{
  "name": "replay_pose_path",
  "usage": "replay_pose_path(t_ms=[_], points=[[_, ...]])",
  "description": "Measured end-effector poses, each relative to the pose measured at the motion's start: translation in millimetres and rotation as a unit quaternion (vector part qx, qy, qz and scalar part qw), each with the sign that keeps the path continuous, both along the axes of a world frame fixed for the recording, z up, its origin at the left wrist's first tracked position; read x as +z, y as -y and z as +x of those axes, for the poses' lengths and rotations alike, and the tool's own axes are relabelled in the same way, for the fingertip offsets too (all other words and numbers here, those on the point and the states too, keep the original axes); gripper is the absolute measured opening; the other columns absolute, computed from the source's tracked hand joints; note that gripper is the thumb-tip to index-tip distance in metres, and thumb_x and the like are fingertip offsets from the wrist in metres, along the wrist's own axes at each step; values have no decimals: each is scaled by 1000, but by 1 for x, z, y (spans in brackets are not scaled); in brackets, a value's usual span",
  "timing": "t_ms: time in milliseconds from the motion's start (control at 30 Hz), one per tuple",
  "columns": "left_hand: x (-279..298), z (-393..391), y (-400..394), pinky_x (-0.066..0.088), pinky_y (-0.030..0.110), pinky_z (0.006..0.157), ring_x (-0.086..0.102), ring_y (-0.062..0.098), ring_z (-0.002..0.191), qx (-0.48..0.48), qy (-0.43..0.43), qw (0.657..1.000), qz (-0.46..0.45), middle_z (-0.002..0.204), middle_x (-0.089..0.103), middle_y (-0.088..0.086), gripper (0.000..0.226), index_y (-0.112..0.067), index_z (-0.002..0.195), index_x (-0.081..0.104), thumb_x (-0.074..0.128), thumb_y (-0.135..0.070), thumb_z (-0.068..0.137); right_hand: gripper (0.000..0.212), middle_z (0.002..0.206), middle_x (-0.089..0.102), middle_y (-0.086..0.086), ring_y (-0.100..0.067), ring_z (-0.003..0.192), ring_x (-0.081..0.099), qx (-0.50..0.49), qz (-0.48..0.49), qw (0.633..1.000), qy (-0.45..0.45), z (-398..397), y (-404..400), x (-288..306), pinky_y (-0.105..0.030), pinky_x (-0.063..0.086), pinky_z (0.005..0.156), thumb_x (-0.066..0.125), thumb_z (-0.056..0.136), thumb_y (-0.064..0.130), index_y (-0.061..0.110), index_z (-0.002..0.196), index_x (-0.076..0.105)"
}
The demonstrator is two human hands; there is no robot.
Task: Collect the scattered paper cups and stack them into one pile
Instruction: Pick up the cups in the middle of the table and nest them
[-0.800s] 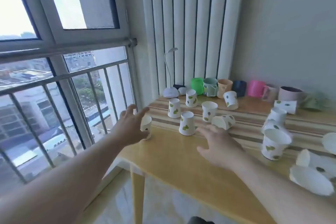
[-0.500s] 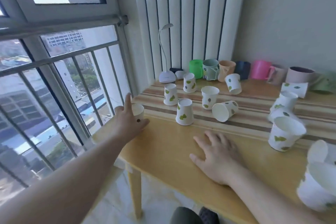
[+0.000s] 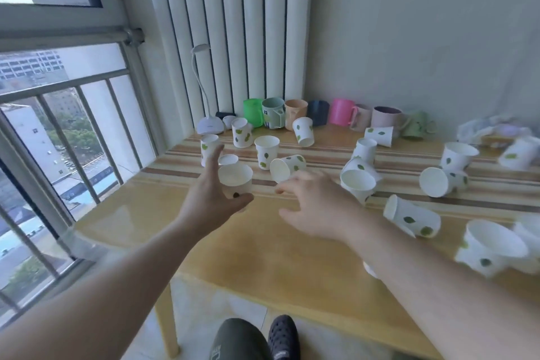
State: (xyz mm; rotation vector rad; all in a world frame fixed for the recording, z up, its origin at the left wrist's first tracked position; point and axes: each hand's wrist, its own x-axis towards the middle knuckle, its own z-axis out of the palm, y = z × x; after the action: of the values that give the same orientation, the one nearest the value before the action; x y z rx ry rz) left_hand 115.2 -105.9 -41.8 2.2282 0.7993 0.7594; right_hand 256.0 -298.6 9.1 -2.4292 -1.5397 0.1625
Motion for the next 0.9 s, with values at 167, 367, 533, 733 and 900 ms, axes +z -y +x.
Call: replay_pose_path(t_ms=[167, 367, 533, 733, 900], points=[[-17, 54, 76, 49, 33, 92, 62, 21, 108, -96, -15, 995, -13, 131, 60, -8, 125, -51, 166, 3, 93, -35, 81, 61, 151, 50, 13, -20, 145, 39, -93, 78, 993, 10, 37, 92, 14, -41, 42, 111, 64, 94, 60, 42, 150, 51], [-37, 95, 134, 52, 32, 76, 66, 15, 85, -92, -6, 993, -73, 90, 69, -1, 118, -41, 166, 14, 92, -29, 78, 114, 161, 33, 16, -12, 150, 34, -149, 140, 967, -149, 46, 158, -42, -47, 40, 119, 81, 70, 73, 60, 161, 13], [-49, 103, 137, 48, 30, 84, 65, 15, 108, -62, -6, 993, -97, 107, 64, -24, 73, -32, 132, 53, 95, -37, 73, 118, 150, 42, 16, -12, 137, 43, -181, 176, 947, -201, 43, 159, -80, -39, 44, 111, 87, 73, 53, 69, 155, 3], [-51, 98, 129, 49, 21, 78, 62, -7, 103, -89, -7, 988, -124, 108, 69, -25, 67, -39, 120, 58, 101, -37, 68, 87, 119, 56, 23, -7, 107, 56, -192, 224, 935, -197, 46, 147, -96, -16, 43, 79, 87, 81, 40, 49, 148, 32], [-54, 99, 126, 53, 25, 82, 65, -5, 102, -98, -6, 987, -128, 108, 73, -22, 65, -40, 120, 62, 99, -42, 67, 79, 109, 68, 15, -13, 92, 67, -202, 336, 896, -206, 65, 123, -46, -32, 55, 79, 90, 76, 42, 47, 139, 42]])
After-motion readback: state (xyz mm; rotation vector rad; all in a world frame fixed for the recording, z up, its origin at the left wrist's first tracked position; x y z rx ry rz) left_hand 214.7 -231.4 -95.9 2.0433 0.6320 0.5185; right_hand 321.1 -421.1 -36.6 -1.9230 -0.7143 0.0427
